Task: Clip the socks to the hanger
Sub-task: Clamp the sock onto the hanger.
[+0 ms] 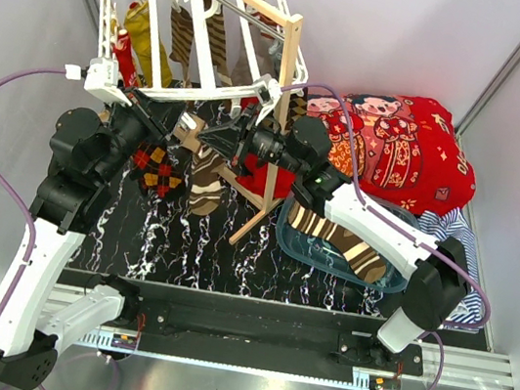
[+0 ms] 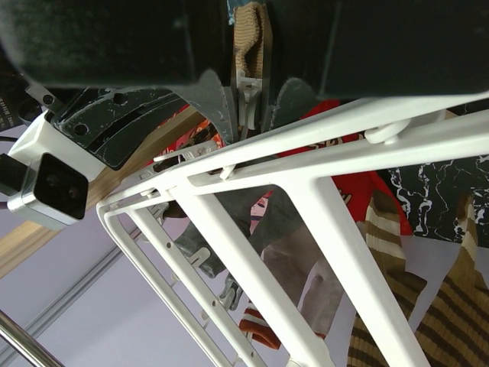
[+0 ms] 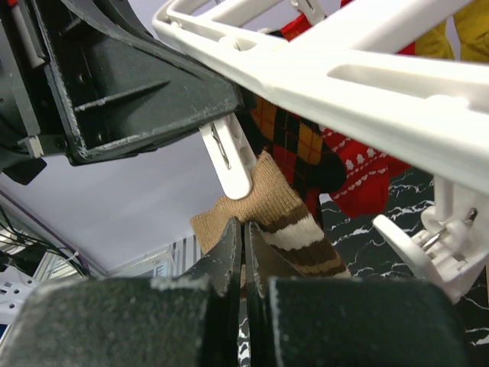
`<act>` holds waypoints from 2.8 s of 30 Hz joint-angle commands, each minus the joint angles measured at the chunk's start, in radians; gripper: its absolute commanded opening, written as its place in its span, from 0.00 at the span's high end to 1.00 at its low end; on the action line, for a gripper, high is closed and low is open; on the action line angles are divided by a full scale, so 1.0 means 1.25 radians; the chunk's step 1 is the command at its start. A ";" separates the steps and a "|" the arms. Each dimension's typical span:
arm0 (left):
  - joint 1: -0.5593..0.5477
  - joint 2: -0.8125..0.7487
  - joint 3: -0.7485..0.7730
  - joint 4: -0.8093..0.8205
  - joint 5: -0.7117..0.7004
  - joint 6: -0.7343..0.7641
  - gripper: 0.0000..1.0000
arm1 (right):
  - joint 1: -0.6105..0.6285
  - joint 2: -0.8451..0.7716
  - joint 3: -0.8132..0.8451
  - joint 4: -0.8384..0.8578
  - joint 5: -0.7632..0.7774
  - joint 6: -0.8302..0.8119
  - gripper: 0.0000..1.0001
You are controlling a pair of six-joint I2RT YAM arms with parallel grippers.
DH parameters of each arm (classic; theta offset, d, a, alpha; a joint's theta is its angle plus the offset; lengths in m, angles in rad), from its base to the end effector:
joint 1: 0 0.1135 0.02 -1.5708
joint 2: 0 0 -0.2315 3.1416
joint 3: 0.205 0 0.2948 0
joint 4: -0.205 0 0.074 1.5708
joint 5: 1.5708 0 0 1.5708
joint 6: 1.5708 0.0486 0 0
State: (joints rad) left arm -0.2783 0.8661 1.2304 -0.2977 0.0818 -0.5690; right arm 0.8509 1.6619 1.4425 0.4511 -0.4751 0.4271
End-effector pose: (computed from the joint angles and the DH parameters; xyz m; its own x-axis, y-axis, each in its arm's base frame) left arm 0.2302 -0.0699 0.4569 -0.1358 -0.5197 -0.8435 0.3312 0.7786 -0.5330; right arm 0.2799 0.3529 0.3667 -0.2607 0.2614 -0.9294 -0.9384 0.1574 0.3076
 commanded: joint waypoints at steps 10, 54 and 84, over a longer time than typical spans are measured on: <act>0.002 0.000 0.023 0.017 0.039 -0.019 0.88 | 0.013 0.004 0.065 0.048 -0.015 0.007 1.00; 0.002 -0.012 0.032 0.014 0.049 -0.028 0.32 | 0.020 0.022 0.104 0.064 0.000 -0.021 0.90; 0.002 -0.003 0.061 -0.032 -0.050 0.045 0.30 | 0.024 -0.191 -0.219 0.134 0.423 -0.405 0.30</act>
State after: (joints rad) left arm -0.2768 0.8661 1.2636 -0.3679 0.0402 -0.5350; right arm 0.8715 1.3876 1.1492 0.4564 0.0093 -0.0227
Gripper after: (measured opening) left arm 0.700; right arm 0.697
